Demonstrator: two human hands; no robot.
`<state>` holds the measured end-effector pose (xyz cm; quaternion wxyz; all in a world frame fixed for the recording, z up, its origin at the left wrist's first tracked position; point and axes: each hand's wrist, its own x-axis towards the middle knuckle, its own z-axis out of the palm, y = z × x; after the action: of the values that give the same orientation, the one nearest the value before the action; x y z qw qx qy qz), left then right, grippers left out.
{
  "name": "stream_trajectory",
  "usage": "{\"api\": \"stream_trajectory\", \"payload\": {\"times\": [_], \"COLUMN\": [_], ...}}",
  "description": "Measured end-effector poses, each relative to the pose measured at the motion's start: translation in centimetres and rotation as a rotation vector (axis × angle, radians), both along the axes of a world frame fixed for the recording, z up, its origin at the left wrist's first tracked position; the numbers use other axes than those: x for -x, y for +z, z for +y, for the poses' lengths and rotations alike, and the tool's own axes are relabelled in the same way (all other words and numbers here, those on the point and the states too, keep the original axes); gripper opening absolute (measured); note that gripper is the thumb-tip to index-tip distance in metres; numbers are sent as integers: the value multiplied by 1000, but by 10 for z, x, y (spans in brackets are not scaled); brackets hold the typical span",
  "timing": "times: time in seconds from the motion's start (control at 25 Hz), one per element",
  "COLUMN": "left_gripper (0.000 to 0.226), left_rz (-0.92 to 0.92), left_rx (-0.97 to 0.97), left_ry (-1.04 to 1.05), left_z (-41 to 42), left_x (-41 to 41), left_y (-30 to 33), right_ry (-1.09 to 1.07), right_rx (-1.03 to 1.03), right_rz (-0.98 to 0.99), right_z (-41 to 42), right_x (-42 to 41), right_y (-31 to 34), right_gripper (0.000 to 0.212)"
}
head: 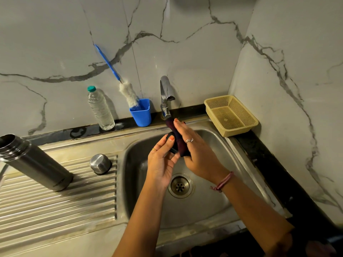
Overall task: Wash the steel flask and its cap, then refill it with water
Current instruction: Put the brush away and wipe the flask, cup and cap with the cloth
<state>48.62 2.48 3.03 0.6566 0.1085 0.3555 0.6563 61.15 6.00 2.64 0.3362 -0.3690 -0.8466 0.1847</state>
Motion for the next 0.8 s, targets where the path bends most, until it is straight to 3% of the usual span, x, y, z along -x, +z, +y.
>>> {"api": "stream_trajectory", "payload": {"times": [0.12,0.28,0.48,0.64,0.8], "left_gripper": [44,38,31,34,41], "left_rz": [-58,-59,-66,-65,29], "left_rx": [36,91,150,115,54], "left_ry": [86,44,109,-17,-149], "left_z": [2,-7,-7,-18,-23], "left_x": [1,-8,-6,-2,17], "left_y": [-1,4,10,10,11], "right_ry": [26,-28,10,-63,10], "right_rx": [-61,139,-41,211,165], "right_rz": [-57,79,-70,74,18], "right_z": [-6,1,-11,-12,-15], "right_x": [0,-2,7,6,5], "right_y": [-11,-5,1,13,26], "right_gripper": [80,78,78,82,82]}}
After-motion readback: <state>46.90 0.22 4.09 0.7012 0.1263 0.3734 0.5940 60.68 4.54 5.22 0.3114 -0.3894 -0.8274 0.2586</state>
